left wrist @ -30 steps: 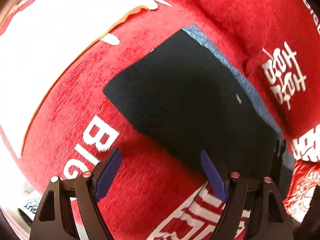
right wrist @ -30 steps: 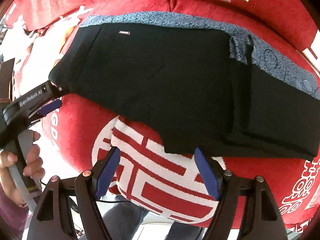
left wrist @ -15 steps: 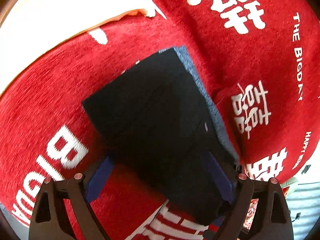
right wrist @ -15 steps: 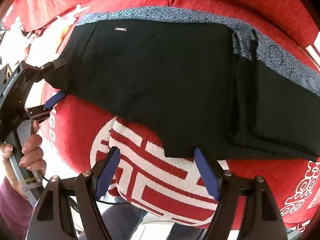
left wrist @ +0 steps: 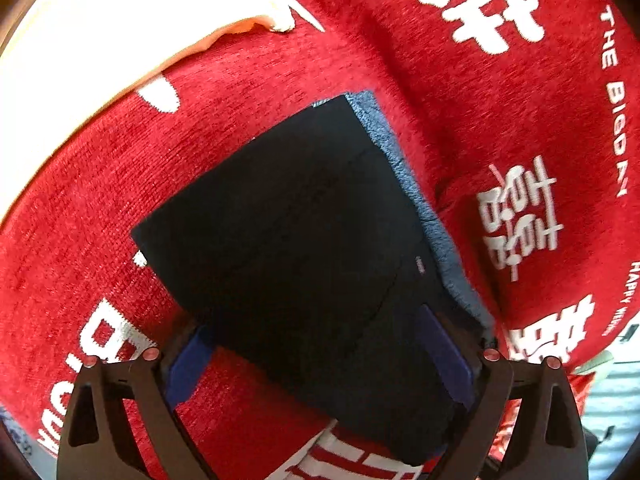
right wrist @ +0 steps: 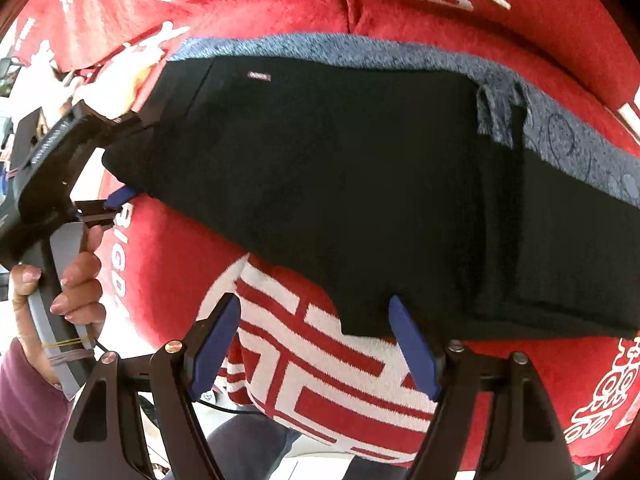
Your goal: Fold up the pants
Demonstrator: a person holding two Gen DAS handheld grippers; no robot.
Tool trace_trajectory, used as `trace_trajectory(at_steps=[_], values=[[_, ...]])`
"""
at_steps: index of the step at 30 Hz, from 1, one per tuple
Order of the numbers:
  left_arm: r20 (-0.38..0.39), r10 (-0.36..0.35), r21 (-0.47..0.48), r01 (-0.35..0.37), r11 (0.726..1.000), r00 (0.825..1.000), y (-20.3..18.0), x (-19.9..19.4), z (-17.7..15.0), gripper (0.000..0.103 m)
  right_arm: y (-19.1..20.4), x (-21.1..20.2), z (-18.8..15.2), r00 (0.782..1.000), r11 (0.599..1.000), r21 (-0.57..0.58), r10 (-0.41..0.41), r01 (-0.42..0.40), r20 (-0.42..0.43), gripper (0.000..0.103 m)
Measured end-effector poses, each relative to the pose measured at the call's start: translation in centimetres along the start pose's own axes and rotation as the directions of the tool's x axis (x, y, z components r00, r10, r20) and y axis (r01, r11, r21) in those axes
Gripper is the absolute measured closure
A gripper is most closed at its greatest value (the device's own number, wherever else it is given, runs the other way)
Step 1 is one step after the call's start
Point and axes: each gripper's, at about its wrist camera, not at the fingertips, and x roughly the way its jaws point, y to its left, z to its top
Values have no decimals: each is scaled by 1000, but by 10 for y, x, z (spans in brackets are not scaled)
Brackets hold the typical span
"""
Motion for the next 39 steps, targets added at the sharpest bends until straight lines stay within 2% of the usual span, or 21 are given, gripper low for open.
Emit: trace_trajectory(at_steps=[2, 4, 6, 7, 8, 9, 10, 13, 15, 17, 19, 21, 24, 27, 32, 33, 34, 35, 36, 39], values=[[30, 50, 11, -50, 999, 998, -4, -3, -1, 27, -2, -1, 5, 1000, 1000, -2, 5, -5, 5, 23], [47, 118, 52, -120, 991, 992, -7, -4, -2, 57, -5, -4, 13, 1000, 1000, 0, 11, -11, 17, 23], [80, 173, 140, -183, 973, 982, -16, -5, -6, 62, -9, -10, 20, 999, 1000, -2, 11, -11, 34, 23], [120, 202, 222, -225, 949, 972, -25, -7, -12, 64, -11, -13, 25, 999, 1000, -3, 12, -12, 42, 23], [165, 231, 304, -273, 913, 959, -37, -7, -20, 64, -14, -17, 31, 999, 1000, 0, 18, -18, 48, 22], [221, 260, 396, -330, 857, 940, -51, -8, -30, 65, -16, -20, 37, 998, 1000, 1, 27, -27, 53, 22], [288, 279, 490, -391, 779, 916, -66, -8, -44, 65, -17, -25, 47, 997, 999, -1, 41, -41, 58, 22], [368, 280, 602, -456, 655, 887, -85, -7, -69, 65, -11, -36, 76, 995, 996, -40, 83, -81, 57, 21], [392, 281, 637, -479, 604, 876, -90, -4, -78, 65, 4, -40, 101, 990, 988, -86, 133, -129, 38, 20], [406, 284, 652, -493, 576, 869, -91, -3, -83, 65, 28, -39, 129, 983, 974, -131, 183, -182, -8, 19], [408, 285, 653, -495, 573, 868, -93, -1, -83, 65, 59, -37, 155, 972, 955, -181, 229, -235, -49, 18], [402, 286, 649, -491, 581, 870, -93, 0, -80, 65, 90, -30, 173, 962, 933, -236, 254, -271, -101, 16], [406, 285, 656, -494, 570, 868, -94, 2, -80, 65, 136, -10, 185, 956, 910, -306, 233, -278, -178, 16], [407, 283, 658, -493, 568, 869, -93, 1, -81, 65, 172, 19, 192, 946, 894, -360, 171, -266, -275, 16], [401, 279, 651, -486, 583, 872, -89, 1, -80, 65, 200, 62, 197, 920, 892, -412, 14, -188, -391, 16], [401, 280, 652, -486, 582, 872, -89, 2, -79, 65, 201, 70, 197, 914, 894, -418, -24, -162, -404, 20], [398, 281, 653, -485, 582, 873, -90, 2, -79, 65, 199, 77, 195, 909, 894, -428, -60, -135, -412, 31], [377, 285, 657, -471, 589, 881, -90, 3, -78, 65, 197, 81, 192, 910, 888, -445, -88, -112, -406, 66], [371, 276, 660, -461, 593, 887, -90, 2, -77, 65, 194, 80, 190, 915, 884, -456, -93, -105, -392, 83], [385, 251, 686, -457, 566, 888, -100, -2, -83, 65, 178, 61, 185, 939, 896, -417, 1, -154, -344, 85]])
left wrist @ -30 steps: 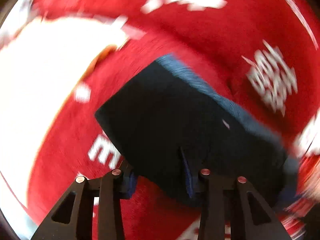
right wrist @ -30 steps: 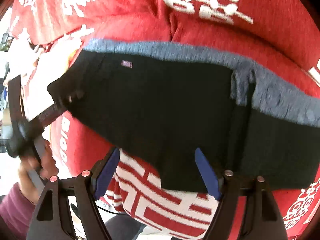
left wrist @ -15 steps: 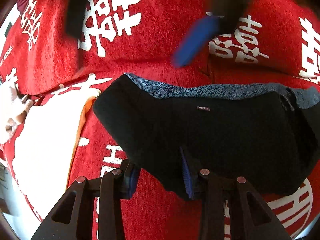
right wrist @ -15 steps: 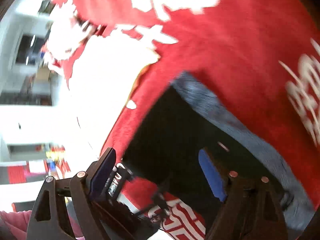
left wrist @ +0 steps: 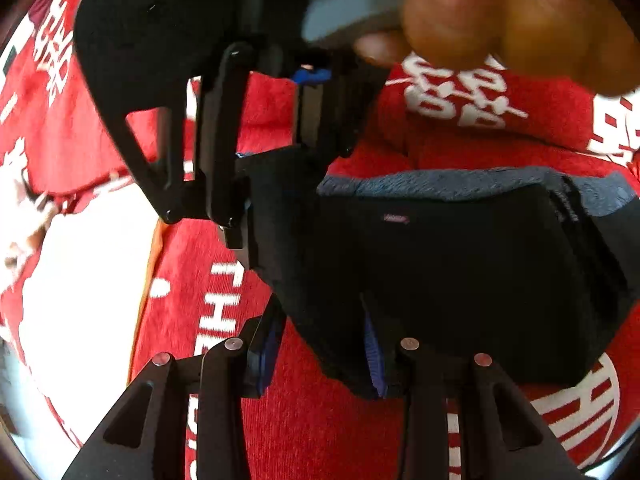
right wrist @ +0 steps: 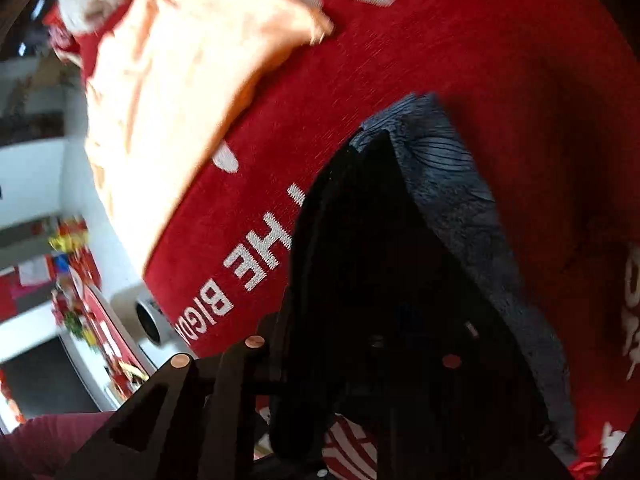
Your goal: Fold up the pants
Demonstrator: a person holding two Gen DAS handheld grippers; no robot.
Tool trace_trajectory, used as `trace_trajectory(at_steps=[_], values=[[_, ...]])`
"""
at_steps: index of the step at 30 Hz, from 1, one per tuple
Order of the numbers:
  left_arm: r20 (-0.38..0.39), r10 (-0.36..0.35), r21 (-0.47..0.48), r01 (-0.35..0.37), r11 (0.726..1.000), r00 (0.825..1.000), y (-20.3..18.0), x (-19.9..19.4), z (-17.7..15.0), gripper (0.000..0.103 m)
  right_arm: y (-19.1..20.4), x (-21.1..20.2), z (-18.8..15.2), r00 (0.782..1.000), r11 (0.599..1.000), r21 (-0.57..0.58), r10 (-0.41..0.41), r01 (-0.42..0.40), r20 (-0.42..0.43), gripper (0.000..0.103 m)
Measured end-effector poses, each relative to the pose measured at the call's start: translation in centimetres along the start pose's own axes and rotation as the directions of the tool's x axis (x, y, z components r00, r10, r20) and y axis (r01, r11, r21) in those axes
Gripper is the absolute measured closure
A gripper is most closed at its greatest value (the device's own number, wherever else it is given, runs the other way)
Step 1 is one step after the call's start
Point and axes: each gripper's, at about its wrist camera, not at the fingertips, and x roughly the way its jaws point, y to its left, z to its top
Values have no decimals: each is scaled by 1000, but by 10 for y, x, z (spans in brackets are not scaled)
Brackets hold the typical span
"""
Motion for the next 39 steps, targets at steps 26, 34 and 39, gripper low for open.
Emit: trace_trajectory(at_steps=[26, 34, 39], values=[[43, -328, 425, 280, 861, 944, -288, -112, 71, 65, -244, -130, -381, 622, 764, 265, 218, -588, 752, 83], [-106, -273, 496, 288, 819, 956, -363, -56, 35, 65, -323, -61, -453, 641, 645, 413, 159, -643, 751, 83], [-92, -225, 565, 237, 790, 970, -379, -50, 21, 64, -331, -37, -468, 607, 577, 415, 184, -703, 773, 82]])
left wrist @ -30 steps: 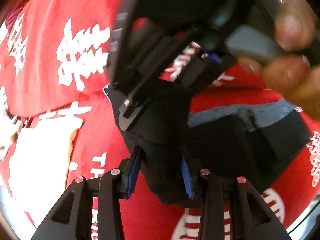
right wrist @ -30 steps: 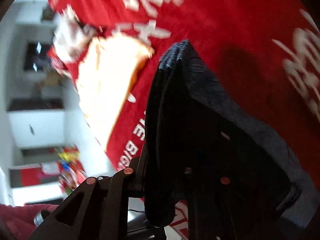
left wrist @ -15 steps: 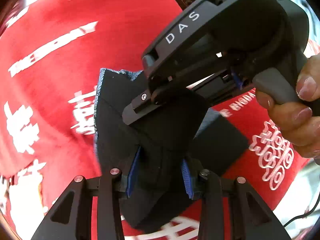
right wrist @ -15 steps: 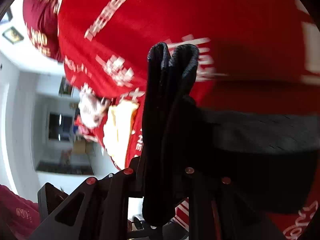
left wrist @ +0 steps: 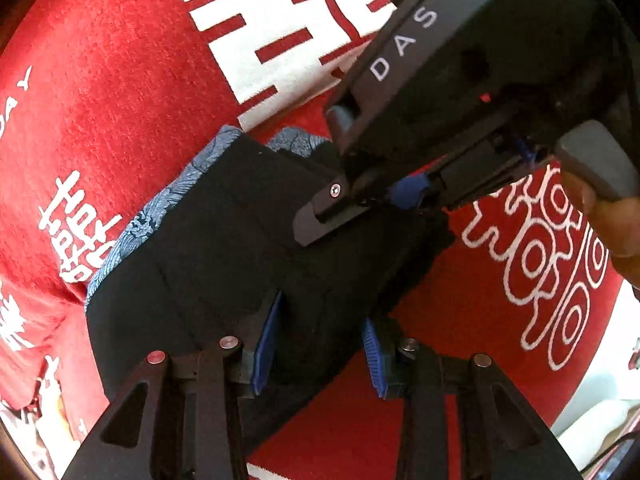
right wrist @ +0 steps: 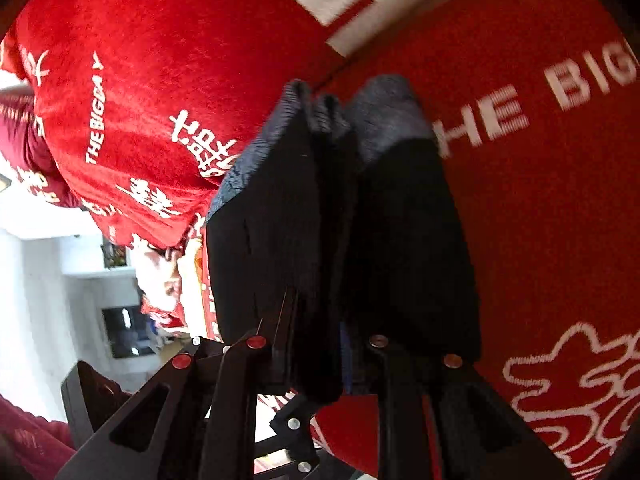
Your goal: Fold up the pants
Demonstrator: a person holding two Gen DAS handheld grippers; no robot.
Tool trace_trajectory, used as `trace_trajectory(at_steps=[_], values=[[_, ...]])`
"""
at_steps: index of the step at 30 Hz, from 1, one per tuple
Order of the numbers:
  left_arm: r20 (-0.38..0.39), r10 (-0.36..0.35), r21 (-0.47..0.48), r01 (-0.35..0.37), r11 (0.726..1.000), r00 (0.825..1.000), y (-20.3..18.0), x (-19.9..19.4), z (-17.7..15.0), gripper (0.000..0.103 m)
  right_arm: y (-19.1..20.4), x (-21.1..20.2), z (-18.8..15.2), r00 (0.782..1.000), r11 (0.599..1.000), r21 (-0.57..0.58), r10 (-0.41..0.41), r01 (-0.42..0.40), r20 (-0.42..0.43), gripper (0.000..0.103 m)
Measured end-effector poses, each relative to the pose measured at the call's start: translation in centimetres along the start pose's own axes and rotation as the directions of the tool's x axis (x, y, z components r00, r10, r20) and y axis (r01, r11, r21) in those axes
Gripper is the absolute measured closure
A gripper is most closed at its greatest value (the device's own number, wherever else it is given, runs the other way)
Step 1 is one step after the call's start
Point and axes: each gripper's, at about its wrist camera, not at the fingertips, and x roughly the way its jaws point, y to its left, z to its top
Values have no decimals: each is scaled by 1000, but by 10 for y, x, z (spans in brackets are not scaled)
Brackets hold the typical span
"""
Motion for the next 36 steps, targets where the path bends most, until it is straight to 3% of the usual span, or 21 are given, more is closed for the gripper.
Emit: trace_trajectory(at_steps=[4, 6, 8, 13, 16, 20, 22, 25, 27, 32, 35, 36], values=[[-4, -10, -19, 10, 1000, 1000, 4, -9, 6, 64, -7, -15, -8, 997, 997, 1, 79, -79, 7, 85], [19, -29, -30, 29, 999, 999, 1, -14, 10, 56, 7, -20, -10, 996, 995, -44, 90, -89, 11, 85], [16, -52, -56, 53, 997, 998, -1, -15, 13, 54, 14, -25, -15, 997, 994, -82, 79, -78, 10, 85], [-26, -56, -45, 55, 997, 998, -10, 7, 10, 53, -10, -14, -20, 1000, 999, -45, -24, 24, -1, 85], [-17, -40, -12, 40, 999, 999, -11, 9, 9, 45, -28, -11, -23, 1000, 1000, 16, -11, 11, 16, 85], [-31, -115, -94, 111, 989, 993, 7, -2, 8, 34, -23, -13, -26, 997, 997, -5, -75, 75, 32, 83], [-19, -110, -130, 107, 986, 994, 22, -10, 3, 27, -8, -11, -26, 991, 991, -28, -130, 131, 38, 81], [-7, -77, -185, 74, 980, 997, 51, -21, -9, 27, 4, -13, -29, 976, 975, -62, -210, 213, 52, 76], [-33, -46, -229, 37, 973, 998, 71, -21, -17, 27, 9, -14, -32, 968, 967, -69, -243, 247, 62, 74], [-133, 5, -379, -56, 924, 991, 127, -6, -45, 27, 11, -21, -43, 944, 950, -20, -307, 312, 118, 74], [-196, -39, -473, -60, 879, 980, 147, 6, -63, 25, 9, -23, -48, 929, 938, 29, -345, 345, 130, 66], [-198, -47, -489, -57, 871, 979, 148, 7, -65, 19, 9, -24, -51, 918, 927, 48, -375, 372, 129, 62]])
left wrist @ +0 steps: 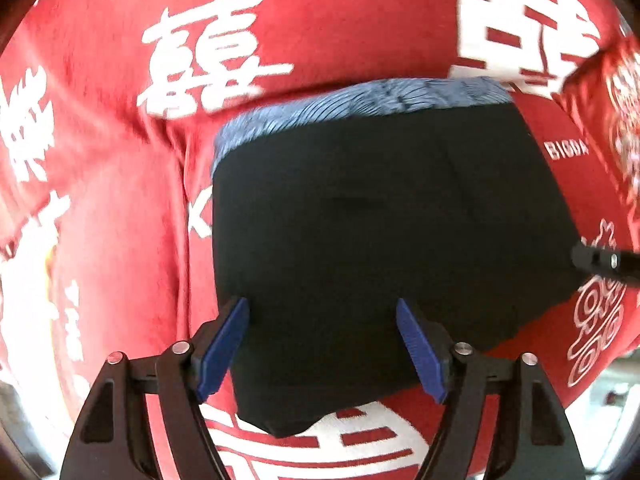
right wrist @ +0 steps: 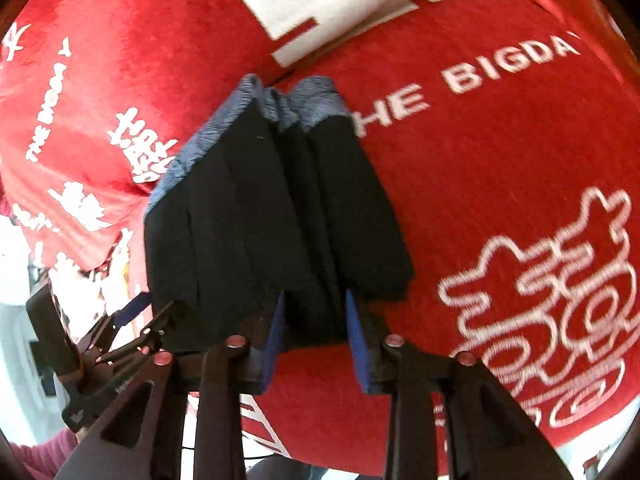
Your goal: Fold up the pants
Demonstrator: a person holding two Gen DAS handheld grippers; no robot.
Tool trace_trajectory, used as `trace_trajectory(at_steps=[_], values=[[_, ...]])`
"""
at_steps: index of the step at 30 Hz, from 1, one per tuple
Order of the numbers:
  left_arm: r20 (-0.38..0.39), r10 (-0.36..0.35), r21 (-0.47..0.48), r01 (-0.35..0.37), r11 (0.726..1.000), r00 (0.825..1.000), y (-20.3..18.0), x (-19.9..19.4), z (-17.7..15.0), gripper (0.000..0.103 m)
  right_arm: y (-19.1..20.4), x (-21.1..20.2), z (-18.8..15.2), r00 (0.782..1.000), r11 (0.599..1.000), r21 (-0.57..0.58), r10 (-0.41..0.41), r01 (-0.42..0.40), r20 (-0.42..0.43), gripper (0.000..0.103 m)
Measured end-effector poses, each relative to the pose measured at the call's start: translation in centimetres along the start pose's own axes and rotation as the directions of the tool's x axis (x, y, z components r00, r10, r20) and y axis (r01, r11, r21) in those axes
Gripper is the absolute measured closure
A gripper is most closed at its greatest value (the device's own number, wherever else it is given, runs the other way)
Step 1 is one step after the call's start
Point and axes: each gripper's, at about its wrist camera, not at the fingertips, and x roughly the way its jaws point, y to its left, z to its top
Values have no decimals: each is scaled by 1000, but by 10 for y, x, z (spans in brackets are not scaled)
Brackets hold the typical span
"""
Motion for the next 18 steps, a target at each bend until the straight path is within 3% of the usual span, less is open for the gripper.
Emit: trace_trajectory(at_steps=[7, 18], values=[[-38, -25, -42, 24, 999, 999, 9, 2, -2, 17, 22, -18, -19, 988, 989, -41, -142, 145, 58, 61], [-85, -64, -56, 59, 997, 994, 35, -9, -12, 17, 82, -7, -37, 978, 974, -111, -185, 195, 97, 61]])
